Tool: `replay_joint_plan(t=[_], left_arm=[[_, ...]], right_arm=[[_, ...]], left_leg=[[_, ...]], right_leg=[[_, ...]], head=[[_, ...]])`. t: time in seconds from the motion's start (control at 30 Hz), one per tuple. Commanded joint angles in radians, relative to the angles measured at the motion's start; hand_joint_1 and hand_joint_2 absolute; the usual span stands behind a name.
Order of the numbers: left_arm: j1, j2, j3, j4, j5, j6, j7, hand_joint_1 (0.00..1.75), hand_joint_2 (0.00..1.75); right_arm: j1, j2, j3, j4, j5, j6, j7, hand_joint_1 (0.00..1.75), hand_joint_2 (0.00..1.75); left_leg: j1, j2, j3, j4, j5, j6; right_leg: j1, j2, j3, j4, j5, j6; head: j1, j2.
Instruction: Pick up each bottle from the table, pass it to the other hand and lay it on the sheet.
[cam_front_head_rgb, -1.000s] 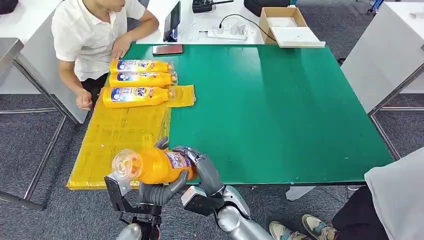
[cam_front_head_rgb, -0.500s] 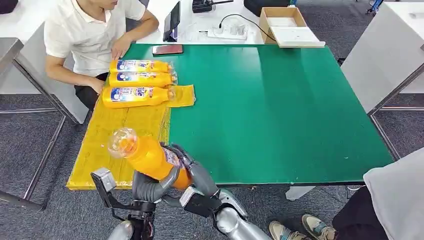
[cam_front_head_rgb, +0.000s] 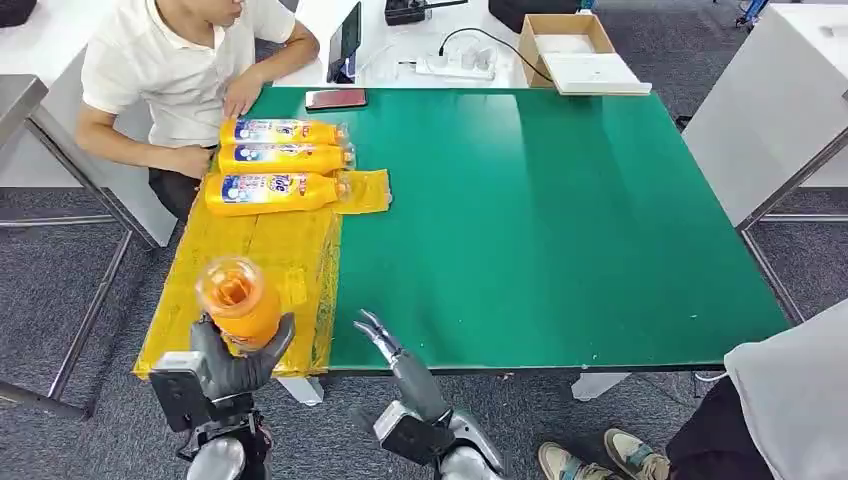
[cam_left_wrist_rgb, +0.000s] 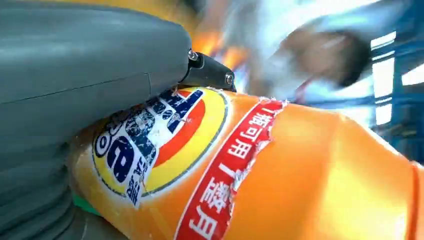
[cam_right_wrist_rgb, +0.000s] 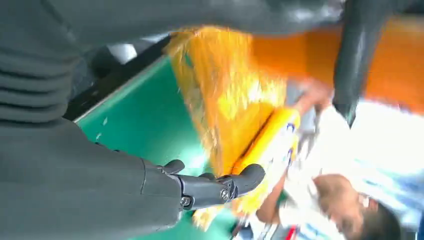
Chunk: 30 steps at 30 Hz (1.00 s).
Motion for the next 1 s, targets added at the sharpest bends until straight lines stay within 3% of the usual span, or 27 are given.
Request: replay_joint_plan(t=[0.03,0.1,0.13,0.2,0.23,0.33,0.37,0.4,0.6,0.97,1.0], left_arm=[[-0.056,0.016,0.116,0.132,-0.199,0.059,0.012,1.73,1.75],[-0.072,0.014,0.129,0.166,-0.326,0.059,0.057,1.66,1.75],[-0.083,0.019,0.13,0.187,-0.378,0.059,0.077,1.52,1.75],[-0.139,0.045,0.121,0.295,-0.631,0.059,0.138,0.26,1.75],[-0.18,0.073,0.097,0.372,-0.748,0.056,0.193,0.3,1.75],[-0.209,0.086,0.095,0.427,-0.77,0.059,0.207,0.3,1.75],[-0.209,0.086,0.095,0.427,-0.77,0.059,0.207,0.73,1.75],[-0.231,0.103,0.076,0.469,-0.828,0.027,0.256,1.75,1.75],[-0.441,0.116,0.084,0.825,-0.894,-0.019,0.339,1.75,1.75],[-0.533,0.091,0.093,1.0,-0.913,-0.048,0.401,1.75,1.75],[-0.54,0.085,0.109,1.018,-0.891,-0.061,0.399,1.68,1.75]], right_arm=[[0.073,-0.013,-0.125,-0.113,0.007,-0.035,-0.015,0.0,0.0],[0.087,-0.001,-0.149,-0.128,0.008,-0.081,-0.022,0.0,0.0],[0.091,-0.002,-0.151,-0.136,0.028,-0.113,-0.025,0.0,0.0],[0.107,-0.011,-0.15,-0.162,0.047,-0.14,-0.03,0.0,0.0],[0.113,-0.013,-0.15,-0.172,0.028,-0.117,-0.026,0.0,0.0],[0.112,-0.01,-0.146,-0.168,0.024,-0.104,-0.025,0.0,0.0],[0.112,-0.01,-0.146,-0.168,0.024,-0.104,-0.025,0.0,0.0],[0.11,-0.008,-0.142,-0.159,0.018,-0.09,-0.022,0.0,0.0],[0.096,0.018,-0.118,-0.109,-0.018,-0.039,-0.02,0.0,0.0],[0.084,0.024,-0.133,-0.069,-0.045,-0.039,-0.015,0.0,0.0],[0.08,0.027,-0.137,-0.056,-0.048,-0.041,-0.016,0.0,0.0]], left_leg=[[0.0,-0.001,0.003,-0.001,0.0,-0.001],[0.0,0.0,0.003,-0.001,0.0,-0.002],[0.0,0.0,0.002,-0.001,0.0,-0.001],[0.0,-0.002,0.004,-0.001,0.0,-0.002],[0.0,-0.004,0.003,-0.002,0.001,-0.002],[0.0,-0.003,0.004,-0.002,0.001,-0.001],[0.0,-0.001,0.003,-0.001,0.001,-0.001],[0.0,-0.001,0.004,-0.002,0.0,-0.002],[0.001,-0.004,0.003,-0.001,0.001,-0.002],[0.001,0.0,0.004,-0.001,0.001,-0.002],[0.001,0.0,0.005,-0.001,0.001,-0.002]], right_leg=[[0.0,-0.002,0.003,-0.001,-0.001,-0.001],[0.0,-0.002,0.003,-0.001,-0.001,-0.002],[0.0,-0.002,0.003,-0.001,-0.001,-0.002],[0.0,-0.004,0.004,-0.001,-0.001,-0.002],[0.0,-0.005,0.004,-0.001,-0.001,-0.002],[0.0,-0.004,0.004,-0.001,0.0,-0.002],[0.0,-0.003,0.003,-0.001,0.0,-0.001],[0.001,-0.003,0.004,-0.001,-0.001,-0.002],[0.001,-0.006,0.004,-0.001,-0.001,-0.002],[0.0,-0.002,0.005,0.0,0.0,-0.001],[0.001,-0.002,0.006,-0.001,0.0,-0.002]], head=[[0.0,0.0],[0.0,0.0],[0.0,0.0],[0.0,0.0],[0.0,0.0],[0.0,0.0],[0.0,0.0],[0.0,0.0],[0.0,0.0],[0.0,0.0],[0.0,0.0]])
